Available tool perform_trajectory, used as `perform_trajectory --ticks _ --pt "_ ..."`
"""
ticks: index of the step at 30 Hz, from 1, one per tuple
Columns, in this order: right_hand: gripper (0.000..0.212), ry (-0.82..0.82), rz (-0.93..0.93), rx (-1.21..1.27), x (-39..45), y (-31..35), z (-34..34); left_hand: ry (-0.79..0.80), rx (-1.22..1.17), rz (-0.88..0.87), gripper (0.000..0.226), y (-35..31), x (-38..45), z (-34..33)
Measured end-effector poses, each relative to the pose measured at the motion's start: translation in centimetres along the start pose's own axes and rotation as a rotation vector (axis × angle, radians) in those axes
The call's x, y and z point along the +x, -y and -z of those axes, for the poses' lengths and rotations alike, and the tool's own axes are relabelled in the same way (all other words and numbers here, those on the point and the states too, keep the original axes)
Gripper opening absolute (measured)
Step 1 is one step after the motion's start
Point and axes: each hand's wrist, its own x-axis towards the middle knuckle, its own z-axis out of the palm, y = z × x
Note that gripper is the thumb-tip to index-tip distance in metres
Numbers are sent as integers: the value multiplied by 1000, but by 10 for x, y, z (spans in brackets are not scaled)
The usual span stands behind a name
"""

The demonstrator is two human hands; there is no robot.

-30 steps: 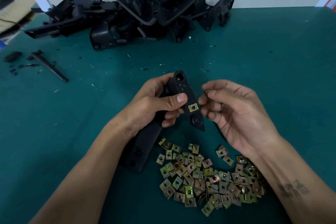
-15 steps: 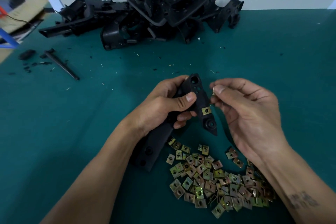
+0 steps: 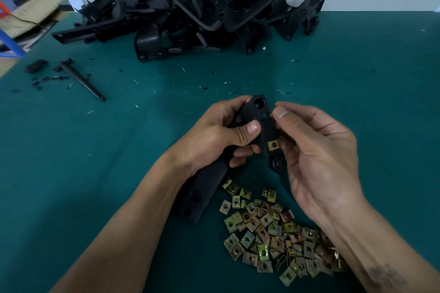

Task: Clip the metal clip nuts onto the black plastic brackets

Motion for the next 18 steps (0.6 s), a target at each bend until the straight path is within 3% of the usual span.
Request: perform_trajectory --ticks 7,18 --pt "22 -165 26 39 -10 -8 -13 3 46 -3 24 -1 0 0" --pt "17 -101 -55 92 -15 -6 -16 -9 62 7 24 -2 0 -2"
